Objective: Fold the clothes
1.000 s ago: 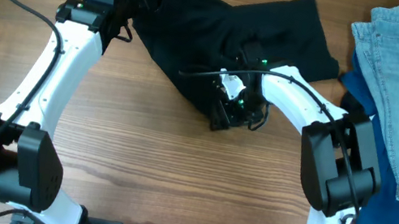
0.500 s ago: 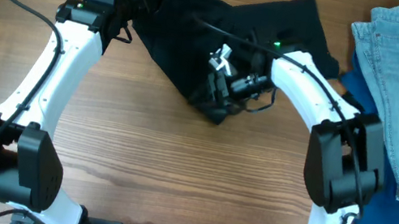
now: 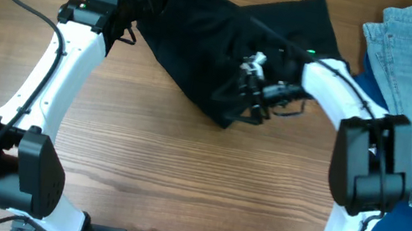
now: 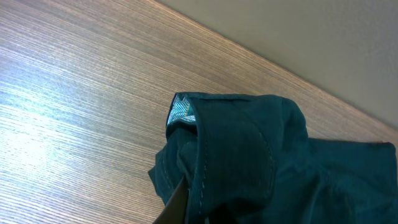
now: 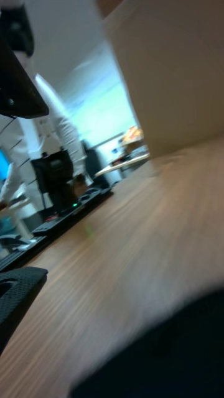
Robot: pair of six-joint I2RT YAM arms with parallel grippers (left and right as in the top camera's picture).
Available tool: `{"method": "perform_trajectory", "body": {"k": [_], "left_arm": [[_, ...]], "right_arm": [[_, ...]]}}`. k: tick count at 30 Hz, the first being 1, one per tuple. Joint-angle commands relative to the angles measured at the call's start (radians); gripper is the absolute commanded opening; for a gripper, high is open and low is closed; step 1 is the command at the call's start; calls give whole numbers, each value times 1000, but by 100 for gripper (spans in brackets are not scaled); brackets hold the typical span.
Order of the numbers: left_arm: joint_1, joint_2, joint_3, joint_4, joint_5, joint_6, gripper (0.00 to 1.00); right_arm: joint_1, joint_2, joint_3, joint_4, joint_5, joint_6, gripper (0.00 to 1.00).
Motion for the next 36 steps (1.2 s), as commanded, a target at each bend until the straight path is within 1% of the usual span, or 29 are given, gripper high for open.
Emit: {"method": "perform_trajectory", "body": {"k": [1, 3, 4, 5, 6, 10, 12, 16, 17, 18, 20, 21, 23, 25, 27, 28, 29, 31, 32, 33, 34, 35, 36], "left_arm": [[-4, -23, 18, 2, -16, 20, 4], [-4, -23, 18, -1, -16, 20, 4], [-4, -23, 18, -2, -16, 20, 4], [-4, -23, 18, -5, -16, 20, 4], [-4, -23, 18, -8, -16, 20, 4], [-4, -23, 18, -33, -16, 21, 4], [-4, -23, 18, -38, -17, 20, 4], [-4, -23, 18, -38, -16, 20, 4], [-4, -23, 18, -38, -16, 20, 4], [-4, -23, 18, -38, -16, 20, 4], [-4, -23, 18, -38, -16, 20, 4], [-4, -23, 18, -38, -16, 20, 4], [-4, -25, 18, -39, -16, 20, 4], [-4, -29, 18, -38, -16, 20, 4], [-4, -34, 18, -37, -16, 20, 4], [-4, -38, 18, -37, -16, 20, 4], [-4, -42, 18, -37, -16, 20, 4], [-4, -50, 18, -37, -16, 21, 4], [-4, -51, 18, -35, -15, 36, 4], [-4, -53, 18, -35, -8, 48, 4], [-4, -53, 18, -35, -8, 50, 4], [-4, -53, 18, -38, -8, 50, 4], [-4, -53, 18, -41, -8, 50, 4]], "right_arm": [[-51, 13, -64, 9, -37, 23, 80], [-55, 13, -104, 15, -31, 21, 84], [-55, 13, -132, 22, -29, 21, 84], [-53, 13, -162, 28, -31, 23, 80], [-53, 13, -191, 33, -34, 21, 79], [-72, 13, -292, 84, -37, 30, 80], [-96, 13, -319, 116, -38, 54, 80], [-151, 13, -331, 259, -54, 139, 79], [-160, 13, -331, 330, -69, 162, 75], [-162, 13, -331, 383, -71, 183, 74], [-159, 13, -331, 486, -51, 218, 69], [-158, 13, -330, 517, -24, 229, 69], [-158, 13, -330, 520, -18, 228, 68], [-158, 13, -330, 495, -18, 241, 79], [-153, 13, -330, 464, -22, 257, 78], [-150, 13, -330, 461, -29, 262, 73], [-150, 13, -330, 462, -29, 285, 70], [-150, 13, -330, 504, -44, 344, 75], [-150, 13, -330, 540, -71, 368, 68], [-150, 13, -330, 581, -90, 406, 63], [-145, 13, -330, 650, -93, 477, 64], [-137, 13, -330, 712, -93, 541, 72], [-126, 13, -330, 766, -89, 600, 74]]}}
